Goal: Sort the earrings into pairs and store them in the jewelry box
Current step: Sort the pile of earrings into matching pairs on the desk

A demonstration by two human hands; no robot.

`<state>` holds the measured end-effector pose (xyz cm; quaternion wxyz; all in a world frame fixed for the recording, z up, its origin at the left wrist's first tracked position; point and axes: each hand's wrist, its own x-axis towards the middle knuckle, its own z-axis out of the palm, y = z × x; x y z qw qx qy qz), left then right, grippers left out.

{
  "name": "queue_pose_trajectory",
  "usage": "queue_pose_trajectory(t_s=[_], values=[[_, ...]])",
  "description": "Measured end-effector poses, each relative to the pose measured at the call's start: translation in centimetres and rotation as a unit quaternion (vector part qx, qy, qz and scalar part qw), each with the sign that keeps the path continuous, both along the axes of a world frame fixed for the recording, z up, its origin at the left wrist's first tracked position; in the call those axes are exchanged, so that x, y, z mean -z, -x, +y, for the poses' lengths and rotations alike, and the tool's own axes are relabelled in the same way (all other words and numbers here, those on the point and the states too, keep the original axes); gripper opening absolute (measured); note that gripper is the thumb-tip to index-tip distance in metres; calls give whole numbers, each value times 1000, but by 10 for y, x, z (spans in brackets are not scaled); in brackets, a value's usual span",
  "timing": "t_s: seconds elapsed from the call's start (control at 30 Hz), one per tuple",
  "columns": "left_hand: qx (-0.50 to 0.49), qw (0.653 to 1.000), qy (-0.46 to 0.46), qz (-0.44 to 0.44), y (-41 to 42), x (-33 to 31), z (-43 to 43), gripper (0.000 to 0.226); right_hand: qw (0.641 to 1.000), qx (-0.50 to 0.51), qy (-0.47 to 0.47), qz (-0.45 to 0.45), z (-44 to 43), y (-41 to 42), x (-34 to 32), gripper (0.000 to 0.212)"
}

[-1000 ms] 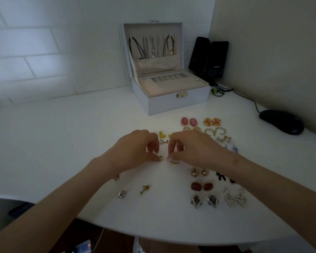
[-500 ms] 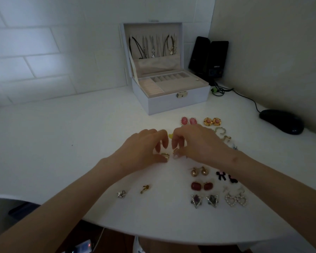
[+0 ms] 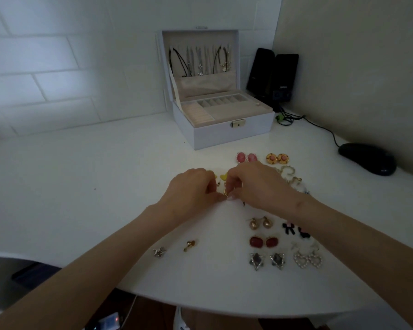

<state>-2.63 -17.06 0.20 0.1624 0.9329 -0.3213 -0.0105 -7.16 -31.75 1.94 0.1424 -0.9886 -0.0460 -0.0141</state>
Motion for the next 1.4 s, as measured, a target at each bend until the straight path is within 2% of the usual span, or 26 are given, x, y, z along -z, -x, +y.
queue_pose_trajectory(t_s=[0.23,0.4,0.63,0.8,1.1,1.2,1.3,1.4], values=[[15,999,40,6,0,-8,15,20,1000,-2,-2,-15,1,3,-2,8],[-29,996,85,-22,-2,-37,53,15,997,-41,-51,-29,16,9,-9,11],[-43,998,-6,36,-5,-47,93,12,991,-115,-63,0,54,3,-12,12],[-15,997,-45,65,-4,-35,95,15,991,-124,-42,20,69,-7,-6,17],[-2,999,-12,52,-10,-17,94,24,987,-117,-104,21,65,-13,-6,5],[-7,999,-8,44,-13,-15,96,20,986,-120,-108,29,64,-12,-6,4],[-17,999,-1,34,-14,-14,101,16,984,-130,-119,26,65,-8,-4,11],[-18,999,0,27,-14,-14,104,22,982,-135,-131,22,64,-7,-3,17]])
